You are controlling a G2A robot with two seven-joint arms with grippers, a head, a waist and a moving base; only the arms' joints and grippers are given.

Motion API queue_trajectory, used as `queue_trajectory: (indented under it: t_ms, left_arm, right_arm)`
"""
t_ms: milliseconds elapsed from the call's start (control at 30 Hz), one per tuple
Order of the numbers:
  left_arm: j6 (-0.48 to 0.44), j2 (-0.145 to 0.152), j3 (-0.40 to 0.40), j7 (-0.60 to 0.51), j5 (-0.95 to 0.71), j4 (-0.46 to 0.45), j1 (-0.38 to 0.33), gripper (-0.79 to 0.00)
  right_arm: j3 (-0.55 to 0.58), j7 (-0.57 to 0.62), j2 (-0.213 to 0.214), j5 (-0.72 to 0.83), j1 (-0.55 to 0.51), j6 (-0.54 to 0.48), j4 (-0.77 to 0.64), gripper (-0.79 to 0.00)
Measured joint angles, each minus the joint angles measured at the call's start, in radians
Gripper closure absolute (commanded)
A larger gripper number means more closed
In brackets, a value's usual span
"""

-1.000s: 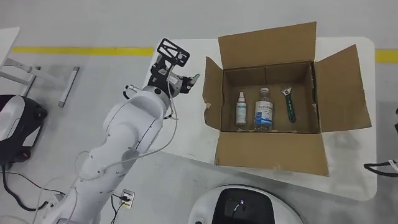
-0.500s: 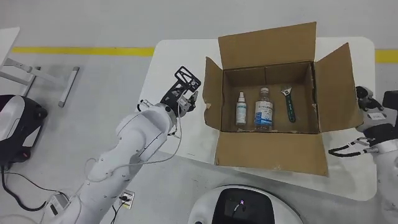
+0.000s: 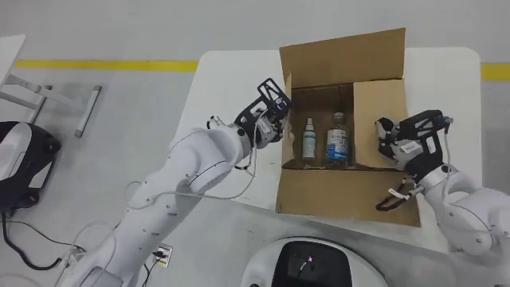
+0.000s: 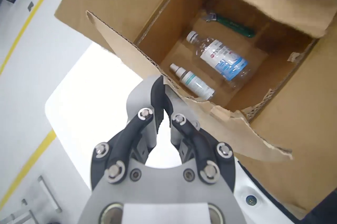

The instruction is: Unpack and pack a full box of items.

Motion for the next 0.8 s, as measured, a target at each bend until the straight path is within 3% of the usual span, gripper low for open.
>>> queue_trajectory:
  t_ms: [300,567,800]
  left_arm:
    - [-0.033,-0.013,0.076,-0.016,-0.031,0.019,-0.060,0.000]
    - [-0.039,-0.030,0.163,0.003,0.017,0.069,-0.130,0.000]
    - [-0.041,-0.049,0.227,0.015,0.001,0.139,-0.181,0.000]
  right_arm:
    - [0.020,0.054,-0.001,0.060,0.026,0.037,-0.019,0.000]
    - [0.164,0.069,0.016,0.073,-0.041,0.079,-0.146,0.000]
    - [0.270,0.052,0.025,0.089,-0.118,0.097,-0.178,0.000]
